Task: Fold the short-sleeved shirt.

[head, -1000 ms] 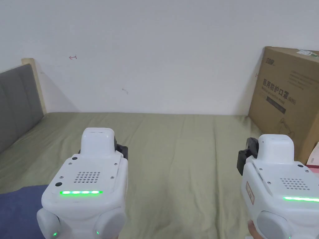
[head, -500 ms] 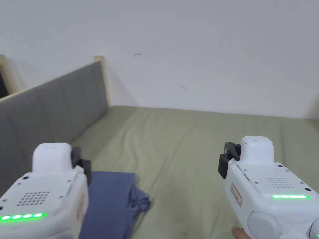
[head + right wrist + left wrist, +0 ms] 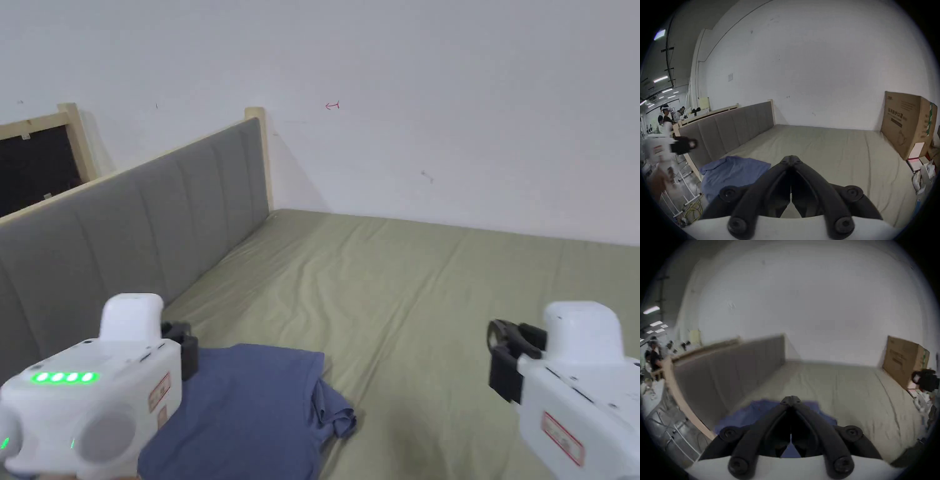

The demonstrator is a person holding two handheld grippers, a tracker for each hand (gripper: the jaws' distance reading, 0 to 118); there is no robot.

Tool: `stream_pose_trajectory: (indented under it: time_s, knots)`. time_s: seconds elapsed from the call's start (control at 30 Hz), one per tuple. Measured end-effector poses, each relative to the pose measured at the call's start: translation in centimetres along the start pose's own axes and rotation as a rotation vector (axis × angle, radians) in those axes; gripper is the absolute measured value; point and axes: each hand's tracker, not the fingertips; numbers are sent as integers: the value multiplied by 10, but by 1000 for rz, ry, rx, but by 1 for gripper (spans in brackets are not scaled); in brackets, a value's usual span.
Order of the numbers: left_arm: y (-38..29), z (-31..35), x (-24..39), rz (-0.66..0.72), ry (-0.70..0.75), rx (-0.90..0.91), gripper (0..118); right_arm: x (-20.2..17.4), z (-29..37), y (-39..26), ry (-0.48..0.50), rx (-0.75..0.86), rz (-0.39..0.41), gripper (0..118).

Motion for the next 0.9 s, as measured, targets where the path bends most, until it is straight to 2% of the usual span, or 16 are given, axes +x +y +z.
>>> stream_pose_trajectory:
  time_s: [0.1, 0.13, 0.17, 0.2, 0.23, 0.3, 0.47, 0.5, 0.6, 0.63, 0.7, 0.73, 0.77, 0.8, 0.83, 0.9]
  knots:
    - [-19, -91, -26, 140, -138, -475, 0, 18, -4, -12, -48, -64, 30, 0]
    - [-33, -116, -35, 205, -163, -587, 9, 25, -7, -17, -56, -88, 37, 0]
    - [-46, -132, -41, 249, -171, -648, 41, 30, -9, -21, -61, -107, 36, 0]
    - [-62, -150, -45, 289, -159, -689, 85, 37, -12, -26, -66, -129, 28, 0]
    - [-73, -163, -48, 320, -132, -720, 108, 44, -15, -31, -68, -154, 13, 0]
    - [-84, -186, -56, 336, -54, -695, 103, 55, -20, -40, -64, -198, -16, 0]
    - [-129, -225, -47, 316, 11, -720, 118, 70, -34, -62, -42, -295, -75, 0]
    - [-132, -224, -39, 245, -28, -682, 118, 70, -36, -65, -43, -309, -72, 0]
    - [-139, -214, -10, -27, 97, -680, 118, 71, -42, -71, -31, -333, -70, 0]
    - [-140, -211, -11, 72, 98, -660, 118, 71, -43, -72, -30, -335, -74, 0]
    - [-142, -207, -13, 84, 87, -647, 116, 70, -42, -72, -27, -336, -83, 0]
    - [-137, -205, -16, 73, 83, -637, 108, 70, -42, -72, -26, -338, -88, 0]
    - [-134, -199, -17, 64, 77, -631, 94, 71, -41, -70, -26, -339, -93, 0]
    - [-130, -191, -17, 53, 75, -612, 65, 71, -39, -69, -26, -338, -94, 0]
    - [-124, -178, -16, 37, 79, -542, 3, 72, -36, -67, -26, -334, -95, 0]
    - [-118, -172, -20, -3, 94, -508, 0, 73, -30, -63, -32, -318, -89, 0]
